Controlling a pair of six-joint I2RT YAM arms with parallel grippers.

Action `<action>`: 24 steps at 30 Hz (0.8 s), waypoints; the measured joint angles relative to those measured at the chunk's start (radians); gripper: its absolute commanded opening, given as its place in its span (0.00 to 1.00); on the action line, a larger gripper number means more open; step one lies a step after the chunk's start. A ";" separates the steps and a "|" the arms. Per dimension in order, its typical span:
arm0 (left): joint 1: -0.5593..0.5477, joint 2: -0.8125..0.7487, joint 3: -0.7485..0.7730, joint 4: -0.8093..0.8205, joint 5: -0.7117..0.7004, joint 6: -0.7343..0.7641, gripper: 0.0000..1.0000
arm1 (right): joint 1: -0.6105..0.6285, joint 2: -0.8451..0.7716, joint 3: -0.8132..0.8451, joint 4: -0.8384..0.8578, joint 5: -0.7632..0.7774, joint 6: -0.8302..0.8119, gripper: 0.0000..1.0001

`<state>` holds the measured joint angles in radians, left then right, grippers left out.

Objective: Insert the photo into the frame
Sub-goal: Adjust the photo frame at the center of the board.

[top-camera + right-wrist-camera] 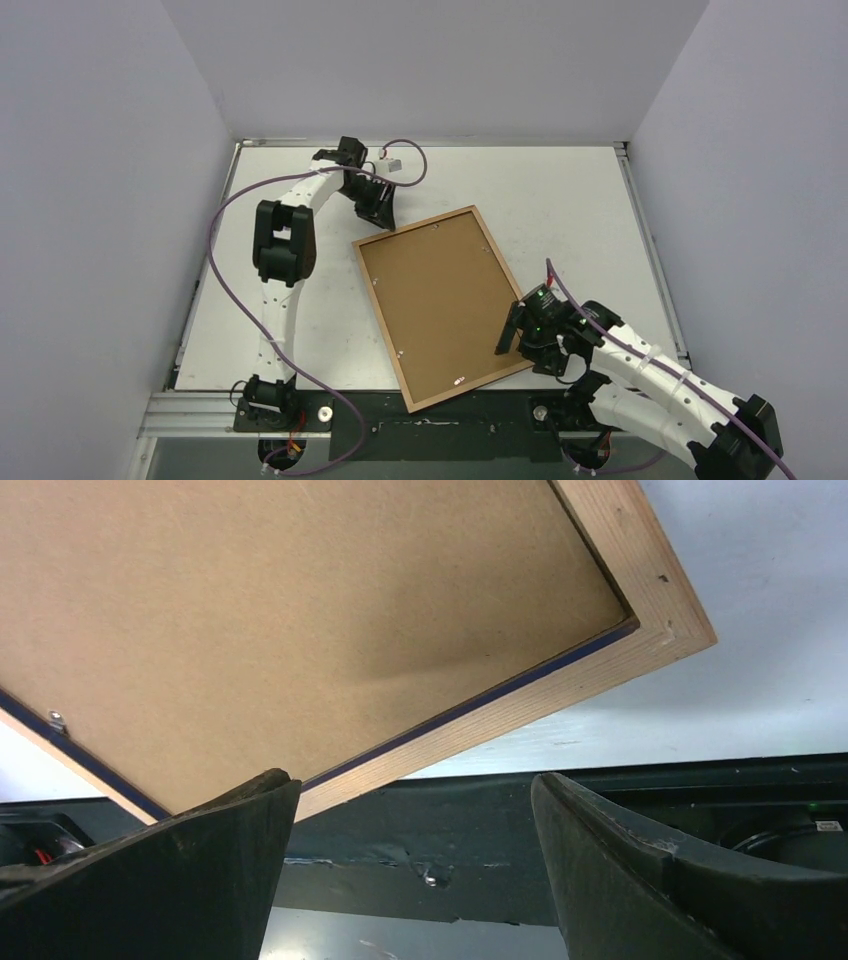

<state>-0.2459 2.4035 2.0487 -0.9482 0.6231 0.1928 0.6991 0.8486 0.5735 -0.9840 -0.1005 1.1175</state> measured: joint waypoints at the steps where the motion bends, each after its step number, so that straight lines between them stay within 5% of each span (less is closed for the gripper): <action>1: 0.001 0.000 0.000 0.000 -0.003 0.001 0.37 | 0.000 0.000 -0.012 0.005 -0.006 0.003 0.90; 11: 0.013 0.000 -0.012 0.001 -0.013 0.003 0.32 | -0.019 0.042 -0.121 0.142 -0.023 0.018 0.90; 24: 0.101 -0.076 -0.184 0.042 0.016 0.012 0.27 | -0.249 0.309 -0.001 0.323 0.012 -0.171 0.90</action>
<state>-0.1448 2.3280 1.8648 -0.9062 0.6388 0.2050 0.4496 1.1580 0.5728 -0.6609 -0.0887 0.9466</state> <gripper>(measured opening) 0.283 0.898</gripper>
